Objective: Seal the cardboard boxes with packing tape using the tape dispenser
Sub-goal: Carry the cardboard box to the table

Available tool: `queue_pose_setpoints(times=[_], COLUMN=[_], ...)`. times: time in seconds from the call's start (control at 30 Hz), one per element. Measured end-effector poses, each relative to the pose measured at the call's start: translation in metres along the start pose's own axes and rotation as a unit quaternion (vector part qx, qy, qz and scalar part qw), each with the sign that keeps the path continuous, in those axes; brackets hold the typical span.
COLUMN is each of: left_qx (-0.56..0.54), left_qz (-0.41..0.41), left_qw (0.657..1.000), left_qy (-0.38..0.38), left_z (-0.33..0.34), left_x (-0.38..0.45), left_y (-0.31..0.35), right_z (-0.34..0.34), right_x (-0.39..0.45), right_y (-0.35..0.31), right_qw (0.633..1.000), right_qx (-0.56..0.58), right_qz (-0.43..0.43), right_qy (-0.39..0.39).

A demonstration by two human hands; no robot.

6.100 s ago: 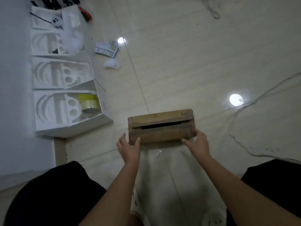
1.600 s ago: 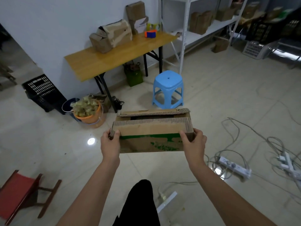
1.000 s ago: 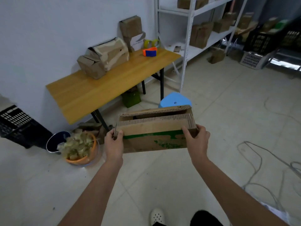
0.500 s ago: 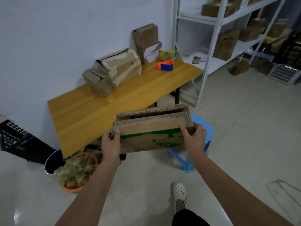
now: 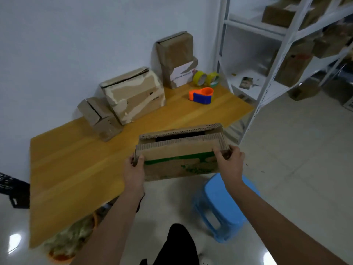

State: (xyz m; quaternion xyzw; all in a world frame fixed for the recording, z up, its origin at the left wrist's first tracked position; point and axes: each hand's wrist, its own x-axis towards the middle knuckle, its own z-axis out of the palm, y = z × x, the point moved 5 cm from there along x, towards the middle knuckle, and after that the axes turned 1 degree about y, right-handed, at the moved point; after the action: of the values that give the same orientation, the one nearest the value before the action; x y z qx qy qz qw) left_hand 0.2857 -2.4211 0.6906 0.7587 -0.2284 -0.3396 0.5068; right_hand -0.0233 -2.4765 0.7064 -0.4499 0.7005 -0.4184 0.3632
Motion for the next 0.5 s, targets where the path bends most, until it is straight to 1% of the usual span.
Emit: queue_pose_setpoints(times=[0.1,0.2,0.27,0.5], left_qx=[-0.023,-0.037,-0.039,-0.039], left_qz=[-0.016,-0.014,-0.005,-0.038], left_qw=[1.000,0.999,0.999,0.999], left_qy=[-0.002,-0.011,-0.007,0.002], left_z=[0.025,0.050,0.064,0.106], left_x=[0.034,0.072,0.101,0.202], left_y=[0.006,0.016,0.024,0.037], right_z=[0.024,0.053,0.076,0.150], right_x=[0.041,0.085,0.115,0.220], right_y=[0.000,-0.004,-0.009,-0.026], right_qw=[1.000,1.000,0.999,0.997], right_qx=[-0.004,-0.022,-0.037,-0.063], right_qz=[0.005,0.008,0.007,0.031], right_qy=[-0.004,-0.001,-0.009,-0.029])
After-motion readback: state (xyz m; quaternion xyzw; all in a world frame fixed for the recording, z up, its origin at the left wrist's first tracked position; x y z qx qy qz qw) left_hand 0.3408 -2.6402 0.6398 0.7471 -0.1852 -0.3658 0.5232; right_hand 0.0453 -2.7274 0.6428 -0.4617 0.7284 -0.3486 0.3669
